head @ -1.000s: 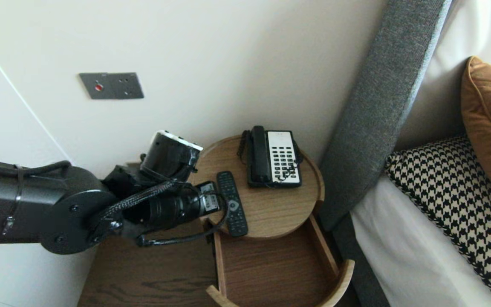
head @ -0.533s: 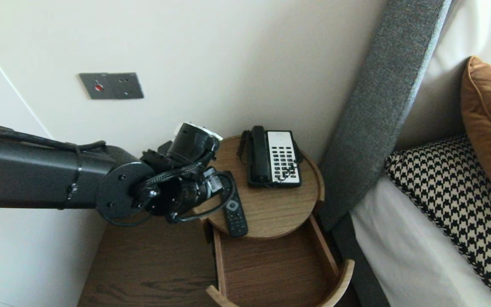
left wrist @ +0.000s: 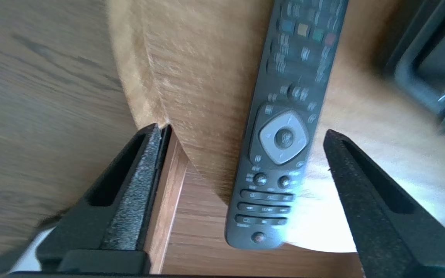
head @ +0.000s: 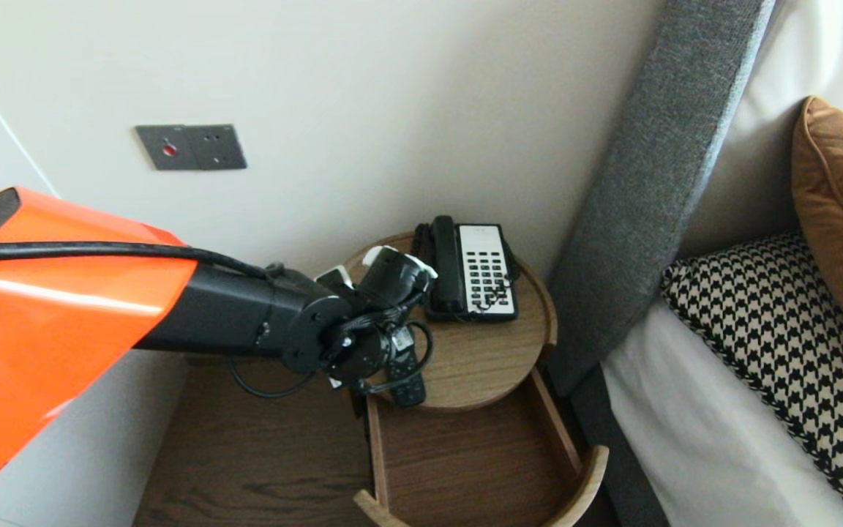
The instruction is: Put the remote controls on the table in the drawer one by one
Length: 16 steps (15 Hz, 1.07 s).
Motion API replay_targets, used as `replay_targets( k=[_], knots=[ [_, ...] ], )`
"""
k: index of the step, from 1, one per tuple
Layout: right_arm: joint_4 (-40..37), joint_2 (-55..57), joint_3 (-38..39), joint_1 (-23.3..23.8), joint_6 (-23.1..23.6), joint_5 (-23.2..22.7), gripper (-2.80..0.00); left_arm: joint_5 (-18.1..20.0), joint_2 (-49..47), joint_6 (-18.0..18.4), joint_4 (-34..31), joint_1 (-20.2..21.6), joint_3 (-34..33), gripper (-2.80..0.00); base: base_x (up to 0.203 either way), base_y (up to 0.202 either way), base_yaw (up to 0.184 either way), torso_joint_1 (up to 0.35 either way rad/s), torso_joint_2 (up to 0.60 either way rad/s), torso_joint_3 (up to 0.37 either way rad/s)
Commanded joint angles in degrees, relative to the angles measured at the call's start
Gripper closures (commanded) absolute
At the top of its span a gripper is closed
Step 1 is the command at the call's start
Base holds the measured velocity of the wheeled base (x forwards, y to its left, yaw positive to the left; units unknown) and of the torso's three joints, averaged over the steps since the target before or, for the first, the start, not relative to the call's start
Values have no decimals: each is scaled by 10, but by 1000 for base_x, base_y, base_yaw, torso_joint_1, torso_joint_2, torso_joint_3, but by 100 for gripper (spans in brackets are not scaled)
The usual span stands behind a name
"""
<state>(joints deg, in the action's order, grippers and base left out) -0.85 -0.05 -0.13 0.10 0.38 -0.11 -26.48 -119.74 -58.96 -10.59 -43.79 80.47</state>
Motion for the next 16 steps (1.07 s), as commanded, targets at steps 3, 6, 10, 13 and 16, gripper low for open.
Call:
replay_targets(
  k=[3, 6, 10, 13, 16],
  knots=[
    [0, 0, 0, 0, 0, 0, 0, -4, -36, 47, 3, -6, 25, -280, 0, 0, 0, 0, 0, 0],
    [0, 0, 0, 0, 0, 0, 0, -4, -36, 68, 3, -9, 49, -280, 0, 0, 0, 0, 0, 0],
    [0, 0, 0, 0, 1, 0, 0, -4, -46, 91, 6, -11, 64, -280, 0, 0, 0, 0, 0, 0],
    [0, 0, 0, 0, 1, -1, 0, -4, -70, 93, 7, -10, 79, -280, 0, 0, 0, 0, 0, 0],
    [0, 0, 0, 0, 0, 0, 0, -9, -84, 103, 7, -9, 92, -280, 0, 0, 0, 0, 0, 0]
  ],
)
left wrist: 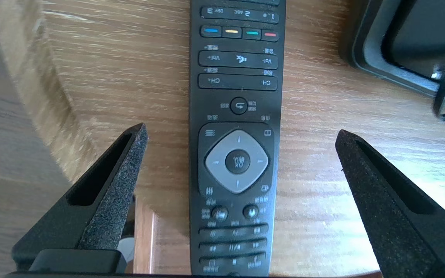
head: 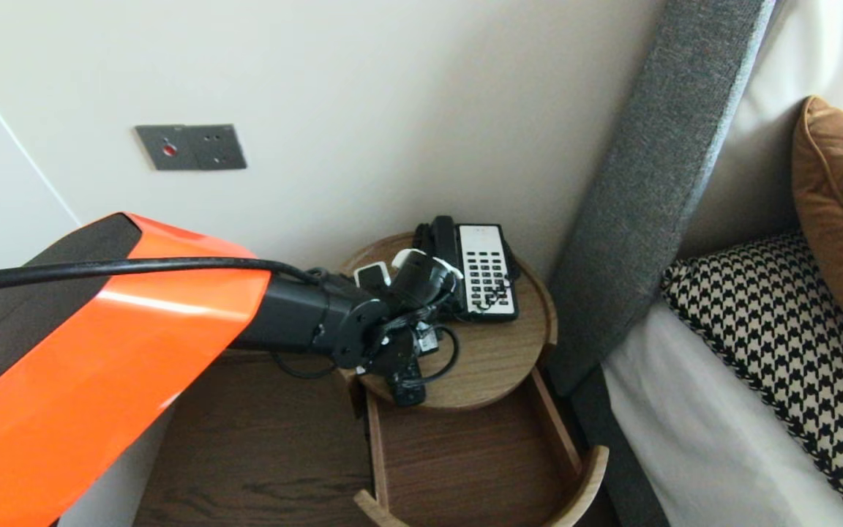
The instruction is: Put the remote controls on the table in the drawer one by one
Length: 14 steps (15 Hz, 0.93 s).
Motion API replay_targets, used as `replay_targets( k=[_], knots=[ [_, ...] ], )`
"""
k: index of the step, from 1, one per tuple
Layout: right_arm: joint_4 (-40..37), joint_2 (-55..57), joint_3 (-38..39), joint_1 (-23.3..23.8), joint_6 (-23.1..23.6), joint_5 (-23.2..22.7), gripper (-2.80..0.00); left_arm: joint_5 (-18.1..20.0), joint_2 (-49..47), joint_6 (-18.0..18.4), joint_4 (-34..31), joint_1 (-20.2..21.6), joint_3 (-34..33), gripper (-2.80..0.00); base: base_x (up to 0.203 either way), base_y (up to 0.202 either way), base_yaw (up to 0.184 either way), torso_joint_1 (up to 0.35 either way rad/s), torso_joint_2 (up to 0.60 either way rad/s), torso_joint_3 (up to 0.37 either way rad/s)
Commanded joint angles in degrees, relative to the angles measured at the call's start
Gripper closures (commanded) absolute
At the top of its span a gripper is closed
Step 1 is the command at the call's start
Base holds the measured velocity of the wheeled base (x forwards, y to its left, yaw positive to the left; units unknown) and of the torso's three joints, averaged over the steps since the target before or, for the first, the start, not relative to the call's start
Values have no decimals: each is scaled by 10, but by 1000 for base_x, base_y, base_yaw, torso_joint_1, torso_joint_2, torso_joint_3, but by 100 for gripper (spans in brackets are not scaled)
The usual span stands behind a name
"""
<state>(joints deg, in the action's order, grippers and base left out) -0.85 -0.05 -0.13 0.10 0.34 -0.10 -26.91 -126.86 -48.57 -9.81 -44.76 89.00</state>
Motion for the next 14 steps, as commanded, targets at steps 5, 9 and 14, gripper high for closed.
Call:
replay_targets(
  k=[5, 9, 14],
  knots=[
    [0, 0, 0, 0, 1, -1, 0, -18, -19, 19, -1, 13, 28, -280, 0, 0, 0, 0, 0, 0],
    [0, 0, 0, 0, 1, -1, 0, -19, -31, 19, 0, 13, 30, -280, 0, 0, 0, 0, 0, 0],
    [0, 0, 0, 0, 1, 0, 0, -20, -38, 25, 0, 13, 34, -280, 0, 0, 0, 0, 0, 0]
  ],
)
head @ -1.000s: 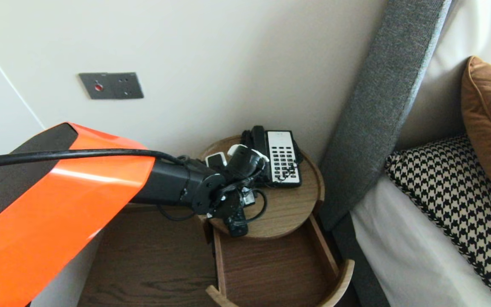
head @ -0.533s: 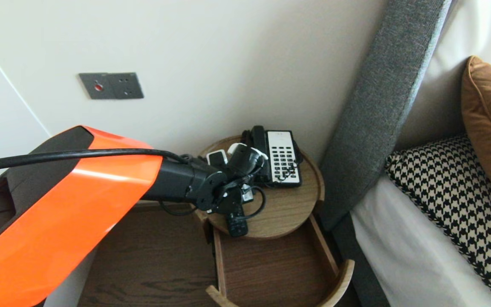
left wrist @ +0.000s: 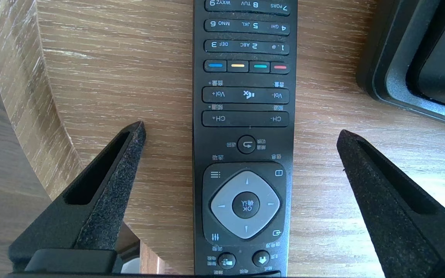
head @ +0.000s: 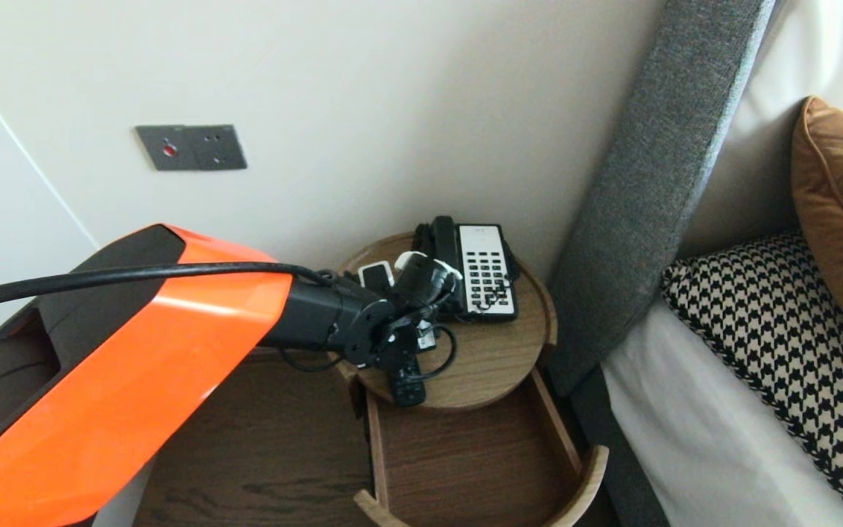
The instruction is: Put the remote controls on the table in the drawer one by one
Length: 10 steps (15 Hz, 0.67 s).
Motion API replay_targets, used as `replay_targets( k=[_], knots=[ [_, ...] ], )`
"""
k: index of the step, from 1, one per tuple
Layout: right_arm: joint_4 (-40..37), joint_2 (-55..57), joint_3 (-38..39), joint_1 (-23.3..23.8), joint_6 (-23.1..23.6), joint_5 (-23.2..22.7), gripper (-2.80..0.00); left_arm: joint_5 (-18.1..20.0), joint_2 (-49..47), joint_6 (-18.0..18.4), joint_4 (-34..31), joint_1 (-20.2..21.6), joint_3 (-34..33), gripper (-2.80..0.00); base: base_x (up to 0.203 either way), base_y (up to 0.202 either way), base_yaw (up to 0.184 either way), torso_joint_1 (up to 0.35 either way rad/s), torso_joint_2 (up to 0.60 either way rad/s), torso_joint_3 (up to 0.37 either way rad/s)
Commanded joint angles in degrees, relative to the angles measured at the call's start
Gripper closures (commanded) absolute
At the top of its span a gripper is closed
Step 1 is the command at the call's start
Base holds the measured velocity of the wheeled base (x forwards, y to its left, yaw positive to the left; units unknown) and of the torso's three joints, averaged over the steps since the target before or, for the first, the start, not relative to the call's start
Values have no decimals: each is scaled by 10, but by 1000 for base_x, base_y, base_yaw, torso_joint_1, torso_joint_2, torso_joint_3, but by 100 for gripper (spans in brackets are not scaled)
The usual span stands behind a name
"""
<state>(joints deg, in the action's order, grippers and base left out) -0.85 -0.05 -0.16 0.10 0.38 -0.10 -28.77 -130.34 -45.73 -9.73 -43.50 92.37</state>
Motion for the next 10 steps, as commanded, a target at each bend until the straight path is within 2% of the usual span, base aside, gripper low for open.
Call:
replay_targets(
  k=[1, 3, 5, 10],
  knots=[
    [0, 0, 0, 0, 0, 0, 0, -1, -3, 0, -1, 0, 1, -280, 0, 0, 0, 0, 0, 0],
    [0, 0, 0, 0, 0, 0, 0, -4, -4, 7, -1, 0, 1, -280, 0, 0, 0, 0, 0, 0],
    [0, 0, 1, 0, 0, 0, 0, -36, -8, 26, -1, 0, 1, -280, 0, 0, 0, 0, 0, 0],
    [0, 0, 0, 0, 0, 0, 0, -42, -11, 39, -1, -4, 7, -280, 0, 0, 0, 0, 0, 0]
  ],
)
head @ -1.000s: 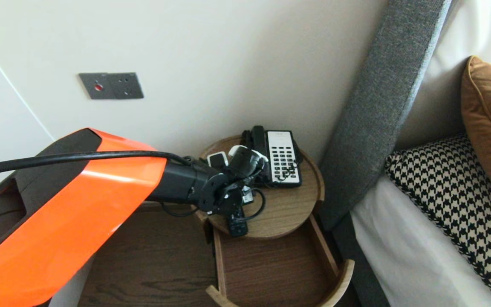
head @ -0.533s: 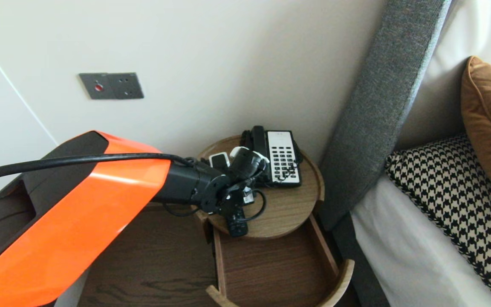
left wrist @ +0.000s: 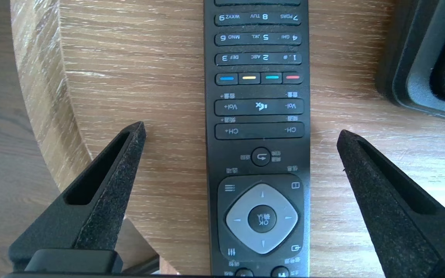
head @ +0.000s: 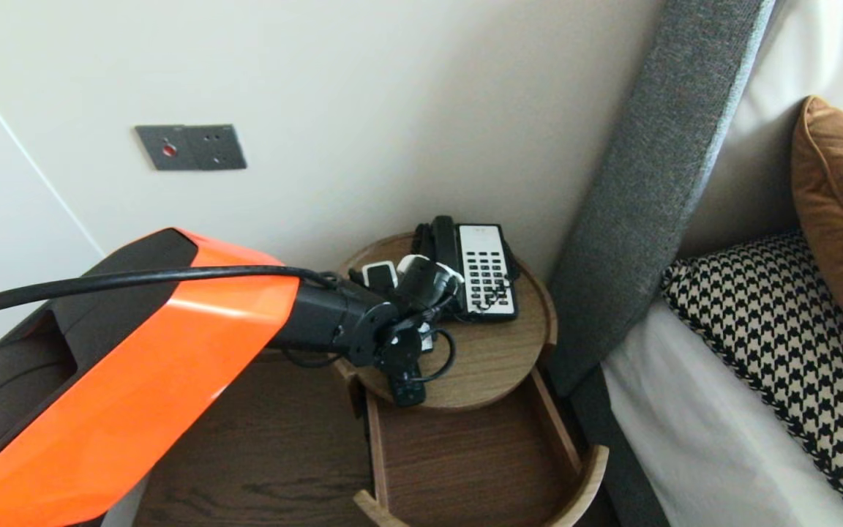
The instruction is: Put the remote controls on the table in the drawer one by one
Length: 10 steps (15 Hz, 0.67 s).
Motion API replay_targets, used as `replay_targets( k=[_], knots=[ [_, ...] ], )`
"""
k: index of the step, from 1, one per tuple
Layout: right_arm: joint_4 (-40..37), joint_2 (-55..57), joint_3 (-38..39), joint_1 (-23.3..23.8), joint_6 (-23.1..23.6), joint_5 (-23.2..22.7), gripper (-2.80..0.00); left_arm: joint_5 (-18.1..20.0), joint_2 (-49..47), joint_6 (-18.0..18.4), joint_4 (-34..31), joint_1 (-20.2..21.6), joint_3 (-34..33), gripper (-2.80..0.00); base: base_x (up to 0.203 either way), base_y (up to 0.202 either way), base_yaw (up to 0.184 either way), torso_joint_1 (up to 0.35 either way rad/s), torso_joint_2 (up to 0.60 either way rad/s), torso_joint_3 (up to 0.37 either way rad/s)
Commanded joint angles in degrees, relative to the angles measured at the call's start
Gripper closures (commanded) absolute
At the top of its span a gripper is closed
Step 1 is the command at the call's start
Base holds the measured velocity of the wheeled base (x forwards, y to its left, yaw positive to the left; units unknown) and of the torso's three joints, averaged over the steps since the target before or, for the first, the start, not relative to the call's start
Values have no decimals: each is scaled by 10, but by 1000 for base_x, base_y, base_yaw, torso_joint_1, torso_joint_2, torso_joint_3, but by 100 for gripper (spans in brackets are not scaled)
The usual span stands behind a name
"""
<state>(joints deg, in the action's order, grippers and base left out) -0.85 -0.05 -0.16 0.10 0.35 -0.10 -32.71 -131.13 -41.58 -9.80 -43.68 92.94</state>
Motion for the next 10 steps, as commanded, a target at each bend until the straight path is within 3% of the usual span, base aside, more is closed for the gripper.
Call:
replay_targets(
  k=[1, 7, 8, 10],
  knots=[
    [0, 0, 0, 0, 0, 0, 0, -3, -7, -3, 0, -3, 5, -280, 0, 0, 0, 0, 0, 0],
    [0, 0, 0, 0, 1, 0, 0, -7, -18, -3, -2, -8, 15, -280, 0, 0, 0, 0, 0, 0],
    [0, 0, 0, 0, 0, 0, 0, -7, -19, -3, -2, -10, 15, 0, 0, 0, 0, 0, 0, 0],
    [0, 0, 1, 0, 1, 0, 0, -11, -19, -1, -2, -11, 15, 0, 0, 0, 0, 0, 0, 0]
  ],
)
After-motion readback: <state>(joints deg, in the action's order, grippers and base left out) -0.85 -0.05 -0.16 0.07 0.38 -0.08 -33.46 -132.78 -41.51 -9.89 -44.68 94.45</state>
